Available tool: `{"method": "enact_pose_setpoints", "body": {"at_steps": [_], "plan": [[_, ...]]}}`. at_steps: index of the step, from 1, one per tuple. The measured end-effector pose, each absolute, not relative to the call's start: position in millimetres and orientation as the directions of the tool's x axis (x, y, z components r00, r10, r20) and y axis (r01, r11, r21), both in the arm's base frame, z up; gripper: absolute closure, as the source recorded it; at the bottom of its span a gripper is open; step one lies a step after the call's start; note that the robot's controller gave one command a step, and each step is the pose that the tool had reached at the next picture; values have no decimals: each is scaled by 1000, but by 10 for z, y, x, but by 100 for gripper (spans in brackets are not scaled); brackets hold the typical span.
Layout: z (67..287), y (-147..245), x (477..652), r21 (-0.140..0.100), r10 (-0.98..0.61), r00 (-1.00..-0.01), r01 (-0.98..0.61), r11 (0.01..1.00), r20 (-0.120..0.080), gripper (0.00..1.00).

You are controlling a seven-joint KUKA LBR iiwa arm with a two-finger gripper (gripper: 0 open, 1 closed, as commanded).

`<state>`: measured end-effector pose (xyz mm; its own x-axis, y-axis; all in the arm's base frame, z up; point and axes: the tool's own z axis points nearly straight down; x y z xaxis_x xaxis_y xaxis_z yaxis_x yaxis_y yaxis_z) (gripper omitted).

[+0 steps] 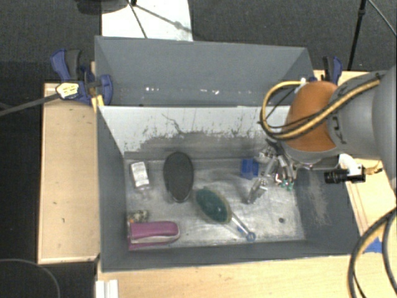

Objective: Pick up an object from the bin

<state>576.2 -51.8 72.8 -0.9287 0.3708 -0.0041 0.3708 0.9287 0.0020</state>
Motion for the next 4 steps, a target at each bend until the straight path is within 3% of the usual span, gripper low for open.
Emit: {"method": "enact_pose_setpoints", "body": {"at_steps": [1,2,3,4], "plan": [[735,-407,5546,0,151,-988,151,989,-13,0],[745,114,5889,1,-56,-998,-56,998,-9,0],[747,111,5888,1,-57,-998,-57,998,-9,100],[2503,130,5760,-1,-133,-991,-133,991,-11,100]]}}
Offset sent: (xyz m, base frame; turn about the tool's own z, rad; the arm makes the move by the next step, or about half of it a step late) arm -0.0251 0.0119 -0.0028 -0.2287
